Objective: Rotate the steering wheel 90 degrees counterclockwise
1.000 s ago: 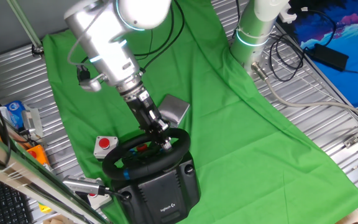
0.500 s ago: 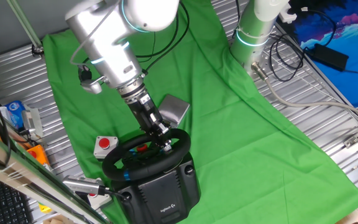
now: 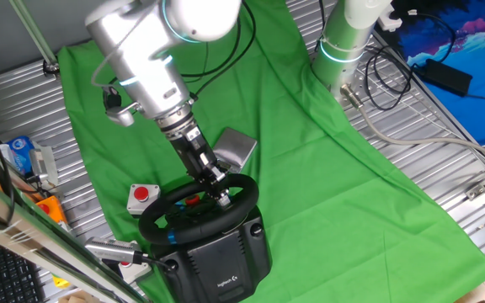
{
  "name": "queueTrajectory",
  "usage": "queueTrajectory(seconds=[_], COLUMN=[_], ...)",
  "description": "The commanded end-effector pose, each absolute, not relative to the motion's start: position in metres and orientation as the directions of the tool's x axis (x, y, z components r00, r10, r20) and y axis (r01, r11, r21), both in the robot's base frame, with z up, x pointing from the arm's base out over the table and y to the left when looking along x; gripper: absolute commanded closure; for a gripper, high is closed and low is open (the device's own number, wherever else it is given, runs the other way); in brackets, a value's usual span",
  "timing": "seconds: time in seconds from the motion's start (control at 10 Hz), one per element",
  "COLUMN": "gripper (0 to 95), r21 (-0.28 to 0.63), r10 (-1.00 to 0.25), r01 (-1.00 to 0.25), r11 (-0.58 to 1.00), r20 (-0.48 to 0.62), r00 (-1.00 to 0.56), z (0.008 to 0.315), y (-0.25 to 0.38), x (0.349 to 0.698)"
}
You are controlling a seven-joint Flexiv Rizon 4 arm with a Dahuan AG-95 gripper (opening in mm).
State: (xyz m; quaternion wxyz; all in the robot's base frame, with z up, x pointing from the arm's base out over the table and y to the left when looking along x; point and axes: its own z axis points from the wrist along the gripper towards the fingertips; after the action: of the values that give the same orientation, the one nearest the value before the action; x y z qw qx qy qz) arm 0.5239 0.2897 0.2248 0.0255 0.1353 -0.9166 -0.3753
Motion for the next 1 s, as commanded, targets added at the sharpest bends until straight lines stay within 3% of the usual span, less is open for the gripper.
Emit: queueTrajectory(seconds=[0.1, 1.0], gripper=[95.0, 95.0], r21=[0.69, 0.683], r10=[-0.264, -0.223], r01=[-0.229, -0.173], r11=[0.687, 0.71], r20=[-0.056, -0.015], r00=[-0.963, -0.975], z=[0.2243, 0.2337], y=[0.2899, 0.2856], x=[0.5251, 0.533])
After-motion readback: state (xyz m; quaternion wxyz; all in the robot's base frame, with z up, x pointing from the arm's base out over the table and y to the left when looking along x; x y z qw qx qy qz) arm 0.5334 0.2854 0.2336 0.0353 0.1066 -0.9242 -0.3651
